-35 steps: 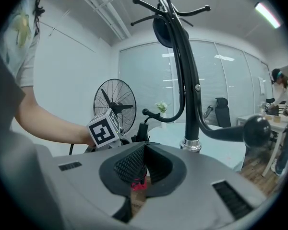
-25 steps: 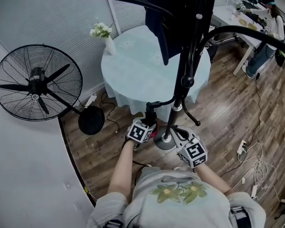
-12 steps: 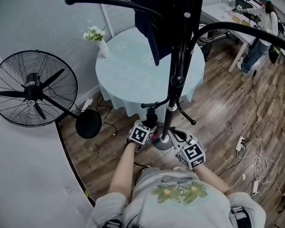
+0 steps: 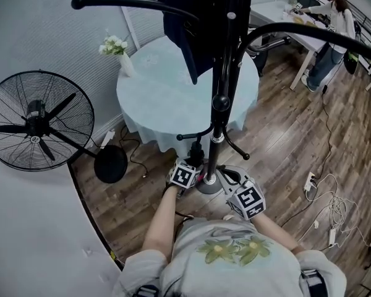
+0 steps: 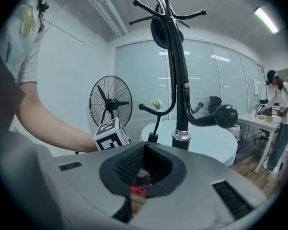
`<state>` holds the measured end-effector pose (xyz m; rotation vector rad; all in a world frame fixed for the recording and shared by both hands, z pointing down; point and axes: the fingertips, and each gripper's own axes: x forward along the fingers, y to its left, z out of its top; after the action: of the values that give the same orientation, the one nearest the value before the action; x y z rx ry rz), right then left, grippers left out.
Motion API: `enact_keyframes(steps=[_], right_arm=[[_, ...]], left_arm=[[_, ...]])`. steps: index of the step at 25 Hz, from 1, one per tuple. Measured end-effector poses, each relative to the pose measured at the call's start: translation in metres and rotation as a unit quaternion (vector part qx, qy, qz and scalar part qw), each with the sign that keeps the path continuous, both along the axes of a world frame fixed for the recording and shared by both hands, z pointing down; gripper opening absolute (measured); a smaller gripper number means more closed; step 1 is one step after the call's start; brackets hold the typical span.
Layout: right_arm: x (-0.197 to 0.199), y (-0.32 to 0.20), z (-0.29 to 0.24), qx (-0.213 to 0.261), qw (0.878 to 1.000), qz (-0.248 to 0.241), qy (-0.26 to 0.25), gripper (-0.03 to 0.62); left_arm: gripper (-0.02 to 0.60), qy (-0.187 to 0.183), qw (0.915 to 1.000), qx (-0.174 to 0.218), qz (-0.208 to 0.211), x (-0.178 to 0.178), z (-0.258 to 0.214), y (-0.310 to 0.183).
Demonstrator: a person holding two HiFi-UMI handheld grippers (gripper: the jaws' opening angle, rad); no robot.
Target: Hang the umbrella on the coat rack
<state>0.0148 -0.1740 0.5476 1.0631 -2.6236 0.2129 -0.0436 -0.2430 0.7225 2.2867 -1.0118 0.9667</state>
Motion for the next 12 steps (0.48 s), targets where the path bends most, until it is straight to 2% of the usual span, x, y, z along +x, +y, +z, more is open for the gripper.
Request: enact_keyframes(steps=[4, 9, 12], right_arm=[[-0.001, 0.001, 0.002, -0.002, 1.000, 0.003, -0.001, 0.003], [0.002, 0.004, 0.003, -0.004, 1.000, 0.006, 0.001, 0.003], [0.003, 0.006, 0.003, -0.004, 1.000, 0.006, 0.004, 0.003]], left_arm=[[0.215, 0.001, 1.0000, 0.009, -0.002, 0.004, 0.003, -0.004], [0.219, 0.004, 0.9993, 0.021, -0.032, 0.008, 0.007, -0.013], [0.227, 0.006, 0.9988, 0.011, -0.048, 0.010, 0.007, -0.015]])
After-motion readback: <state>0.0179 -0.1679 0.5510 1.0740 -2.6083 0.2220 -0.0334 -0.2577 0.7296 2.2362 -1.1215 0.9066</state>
